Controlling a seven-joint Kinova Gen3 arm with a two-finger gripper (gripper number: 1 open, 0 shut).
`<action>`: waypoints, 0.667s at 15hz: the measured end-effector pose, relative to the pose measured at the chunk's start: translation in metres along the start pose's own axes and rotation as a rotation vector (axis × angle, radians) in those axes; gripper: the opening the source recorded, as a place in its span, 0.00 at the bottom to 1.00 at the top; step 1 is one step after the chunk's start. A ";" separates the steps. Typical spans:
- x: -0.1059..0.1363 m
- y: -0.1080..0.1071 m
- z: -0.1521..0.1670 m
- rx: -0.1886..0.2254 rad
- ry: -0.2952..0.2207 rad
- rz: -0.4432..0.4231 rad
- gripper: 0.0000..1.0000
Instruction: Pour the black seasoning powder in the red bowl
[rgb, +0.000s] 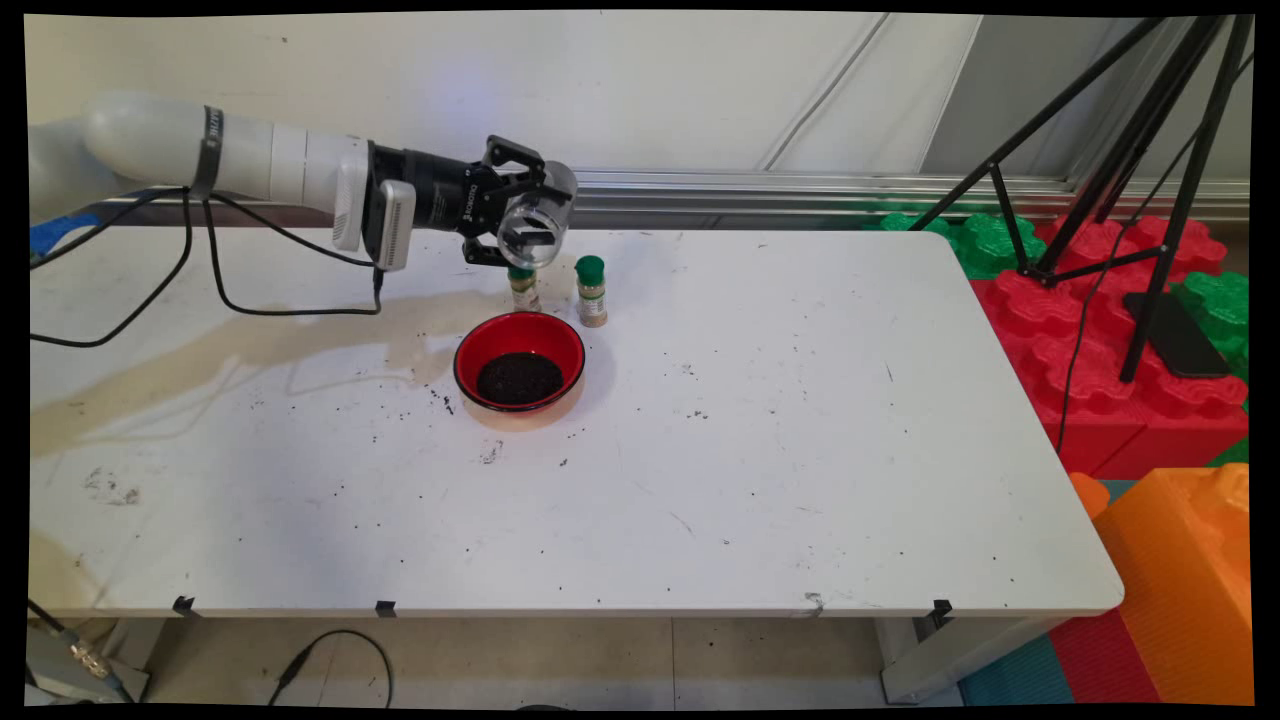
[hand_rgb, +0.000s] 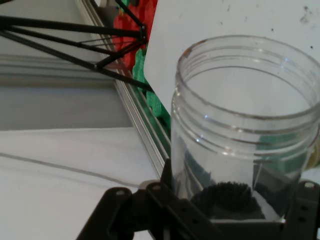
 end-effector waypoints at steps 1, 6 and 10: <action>0.000 0.001 0.000 -0.001 -0.002 0.016 0.00; 0.003 0.005 0.002 -0.003 -0.014 0.109 0.00; 0.005 0.008 0.002 -0.003 -0.023 0.176 0.00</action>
